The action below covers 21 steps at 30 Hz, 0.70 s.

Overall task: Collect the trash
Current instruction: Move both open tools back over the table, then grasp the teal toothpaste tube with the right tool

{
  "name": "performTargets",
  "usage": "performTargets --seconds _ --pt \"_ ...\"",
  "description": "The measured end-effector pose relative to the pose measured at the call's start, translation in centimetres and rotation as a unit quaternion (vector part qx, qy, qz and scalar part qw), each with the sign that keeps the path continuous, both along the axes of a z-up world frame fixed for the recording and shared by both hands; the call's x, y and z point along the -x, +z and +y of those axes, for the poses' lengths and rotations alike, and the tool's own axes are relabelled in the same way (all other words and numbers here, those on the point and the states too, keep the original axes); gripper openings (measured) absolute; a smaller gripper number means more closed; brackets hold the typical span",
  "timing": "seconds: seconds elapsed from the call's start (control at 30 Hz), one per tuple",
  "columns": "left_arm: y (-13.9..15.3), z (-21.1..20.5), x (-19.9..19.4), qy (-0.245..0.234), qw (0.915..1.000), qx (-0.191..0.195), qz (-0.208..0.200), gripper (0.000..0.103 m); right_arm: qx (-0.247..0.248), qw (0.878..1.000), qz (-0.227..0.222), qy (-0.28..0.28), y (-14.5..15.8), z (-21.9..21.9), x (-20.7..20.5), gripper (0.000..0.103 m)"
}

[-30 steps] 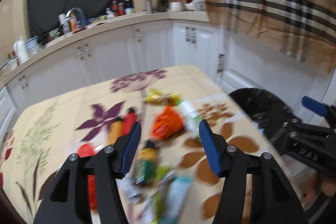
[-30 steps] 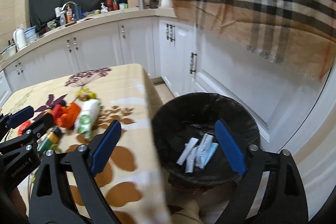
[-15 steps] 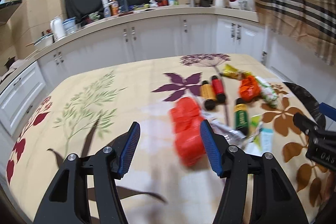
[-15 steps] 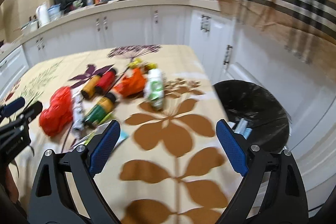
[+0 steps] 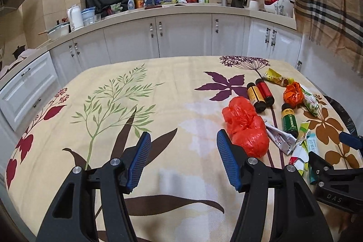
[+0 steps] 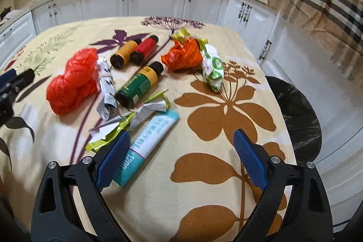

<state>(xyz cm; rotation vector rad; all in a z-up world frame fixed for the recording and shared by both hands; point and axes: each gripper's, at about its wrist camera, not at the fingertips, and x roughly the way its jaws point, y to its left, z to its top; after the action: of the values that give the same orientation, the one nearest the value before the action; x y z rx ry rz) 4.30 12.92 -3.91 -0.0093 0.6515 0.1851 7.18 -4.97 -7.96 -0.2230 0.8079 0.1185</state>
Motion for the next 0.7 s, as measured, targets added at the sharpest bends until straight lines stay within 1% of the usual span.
performTargets --seconds 0.1,0.17,0.2,0.23,0.27,0.3,0.37,0.4,0.47,0.7 --pt "0.0 0.1 0.0 -0.002 1.0000 0.004 0.001 0.059 -0.003 1.000 0.004 -0.006 -0.1 -0.5 0.0 0.089" --pt "-0.1 0.2 0.0 -0.002 1.0000 0.008 0.003 0.059 -0.005 1.000 0.002 -0.009 0.0 -0.7 0.0 0.078" --pt "-0.1 0.2 0.0 -0.003 0.9999 0.011 0.004 0.059 -0.006 1.000 0.003 -0.009 -0.1 -0.8 0.0 0.075" --pt "-0.1 0.1 -0.1 -0.005 0.9999 0.012 0.004 0.059 -0.008 1.000 0.003 -0.008 -0.1 -0.8 0.0 0.070" --pt "-0.1 0.0 0.0 -0.007 0.9999 0.012 0.004 0.059 -0.010 1.000 0.003 -0.007 -0.1 -0.9 0.0 0.061" --pt "-0.1 -0.1 0.0 -0.009 0.9999 0.011 0.004 0.059 -0.013 1.000 0.005 -0.003 -0.1 -0.9 -0.1 0.057" --pt "0.0 -0.5 0.0 -0.015 0.9998 0.012 0.005 0.059 -0.016 1.000 0.009 0.006 -0.1 -0.8 -0.1 0.040" --pt "0.0 -0.6 0.0 -0.017 0.9998 0.012 0.005 0.059 -0.020 1.000 0.009 0.012 -0.1 -0.8 0.0 0.036" --pt "-0.1 -1.0 0.0 -0.023 0.9996 0.013 0.007 0.059 -0.026 0.999 0.011 0.019 -0.1 -0.8 -0.1 0.018" --pt "0.0 -3.4 0.0 -0.056 0.9982 0.015 0.012 0.059 -0.049 0.999 0.007 0.008 0.1 -2.4 -0.1 0.018"
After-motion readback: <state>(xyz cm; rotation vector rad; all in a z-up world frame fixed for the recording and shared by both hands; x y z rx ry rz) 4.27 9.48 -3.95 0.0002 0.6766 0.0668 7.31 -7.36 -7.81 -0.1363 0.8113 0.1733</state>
